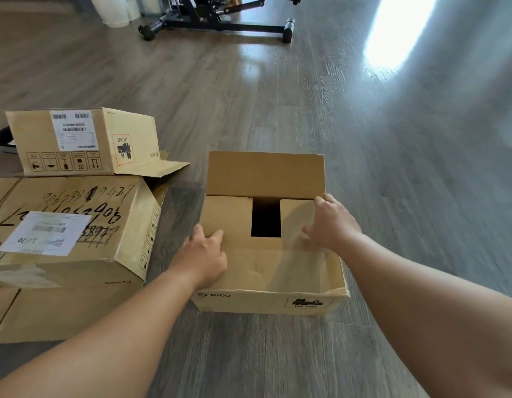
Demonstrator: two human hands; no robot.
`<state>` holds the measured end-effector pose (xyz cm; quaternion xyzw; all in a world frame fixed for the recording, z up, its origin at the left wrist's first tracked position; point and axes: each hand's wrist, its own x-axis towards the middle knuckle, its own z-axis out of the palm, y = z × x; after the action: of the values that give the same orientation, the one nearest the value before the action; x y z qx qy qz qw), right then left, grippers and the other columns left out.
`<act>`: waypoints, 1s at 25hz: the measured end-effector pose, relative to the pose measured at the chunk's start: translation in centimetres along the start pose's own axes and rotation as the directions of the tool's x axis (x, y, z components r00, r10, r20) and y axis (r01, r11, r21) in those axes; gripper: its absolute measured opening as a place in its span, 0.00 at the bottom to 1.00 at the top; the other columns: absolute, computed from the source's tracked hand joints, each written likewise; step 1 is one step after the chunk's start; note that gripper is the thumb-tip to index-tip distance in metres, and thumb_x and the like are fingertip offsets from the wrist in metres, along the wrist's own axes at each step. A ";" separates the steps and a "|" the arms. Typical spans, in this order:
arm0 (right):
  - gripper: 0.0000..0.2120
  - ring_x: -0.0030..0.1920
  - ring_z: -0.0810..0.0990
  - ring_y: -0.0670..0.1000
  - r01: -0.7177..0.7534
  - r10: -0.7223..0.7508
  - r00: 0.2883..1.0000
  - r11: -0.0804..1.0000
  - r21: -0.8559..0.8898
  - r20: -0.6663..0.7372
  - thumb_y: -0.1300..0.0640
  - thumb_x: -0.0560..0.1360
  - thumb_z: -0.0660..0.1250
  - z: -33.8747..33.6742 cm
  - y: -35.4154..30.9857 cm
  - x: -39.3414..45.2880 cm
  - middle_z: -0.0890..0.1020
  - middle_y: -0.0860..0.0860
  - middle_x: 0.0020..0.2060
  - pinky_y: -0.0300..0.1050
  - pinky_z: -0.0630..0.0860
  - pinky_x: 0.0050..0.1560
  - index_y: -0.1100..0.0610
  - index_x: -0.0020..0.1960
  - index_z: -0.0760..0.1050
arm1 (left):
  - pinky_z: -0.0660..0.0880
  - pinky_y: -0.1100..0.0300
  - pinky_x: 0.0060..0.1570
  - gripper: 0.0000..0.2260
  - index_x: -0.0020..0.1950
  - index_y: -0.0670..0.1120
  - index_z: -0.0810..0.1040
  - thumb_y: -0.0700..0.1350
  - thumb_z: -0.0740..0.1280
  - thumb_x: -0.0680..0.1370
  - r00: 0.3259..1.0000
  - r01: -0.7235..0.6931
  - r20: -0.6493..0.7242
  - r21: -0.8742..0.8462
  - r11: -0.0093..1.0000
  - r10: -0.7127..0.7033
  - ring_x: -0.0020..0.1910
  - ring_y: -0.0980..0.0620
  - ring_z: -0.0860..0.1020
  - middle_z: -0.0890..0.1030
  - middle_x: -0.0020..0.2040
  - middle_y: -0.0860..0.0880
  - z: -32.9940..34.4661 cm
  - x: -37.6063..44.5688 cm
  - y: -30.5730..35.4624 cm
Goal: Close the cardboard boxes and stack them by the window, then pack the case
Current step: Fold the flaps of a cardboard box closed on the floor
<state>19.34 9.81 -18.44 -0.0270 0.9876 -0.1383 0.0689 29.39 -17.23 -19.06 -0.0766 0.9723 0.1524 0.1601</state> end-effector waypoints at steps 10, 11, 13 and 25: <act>0.34 0.71 0.69 0.62 -0.159 0.157 0.987 0.979 0.129 0.021 0.52 0.75 0.71 -1.6 -0.8 9.9 0.60 0.61 0.77 0.55 0.75 0.61 0.62 0.75 0.62 | 0.67 0.41 0.68 0.25 0.78 0.60 0.64 0.57 0.59 0.80 0.993 -0.027 -0.110 0.126 0.992 0.041 0.75 0.37 0.63 0.57 0.80 0.40 1.1 1.6 -1.8; 0.31 0.69 0.71 0.62 -0.145 0.147 0.989 0.976 0.162 0.002 0.52 0.75 0.71 -1.6 -0.8 10.3 0.63 0.61 0.76 0.53 0.75 0.57 0.62 0.73 0.64 | 0.67 0.41 0.68 0.25 0.77 0.61 0.64 0.58 0.60 0.80 0.992 -0.028 -0.117 0.128 0.991 0.043 0.76 0.38 0.63 0.57 0.80 0.40 1.1 1.7 -1.9; 0.21 0.60 0.76 0.60 -0.081 0.102 0.991 0.974 0.213 -0.090 0.53 0.75 0.69 -1.6 -0.8 10.5 0.71 0.60 0.69 0.48 0.70 0.48 0.62 0.63 0.70 | 0.67 0.42 0.69 0.24 0.76 0.61 0.66 0.58 0.61 0.79 0.992 -0.017 -0.119 0.121 0.993 0.032 0.76 0.39 0.64 0.57 0.80 0.41 1.0 1.7 -1.9; 0.36 0.61 0.77 0.61 0.152 -0.081 0.965 0.948 0.280 -0.250 0.54 0.77 0.65 -2.4 1.5 1.1 0.71 0.56 0.69 0.51 0.73 0.54 0.55 0.80 0.53 | 0.78 0.52 0.49 0.16 0.54 0.44 0.75 0.55 0.71 0.75 0.958 0.219 -0.143 -0.193 0.956 -0.248 0.48 0.44 0.78 0.81 0.52 0.43 -0.2 0.8 0.3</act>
<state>17.84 11.85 -16.67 -0.0583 0.9535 -0.2907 -0.0538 28.56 -17.04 -19.09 -0.2175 0.9490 0.2104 0.0883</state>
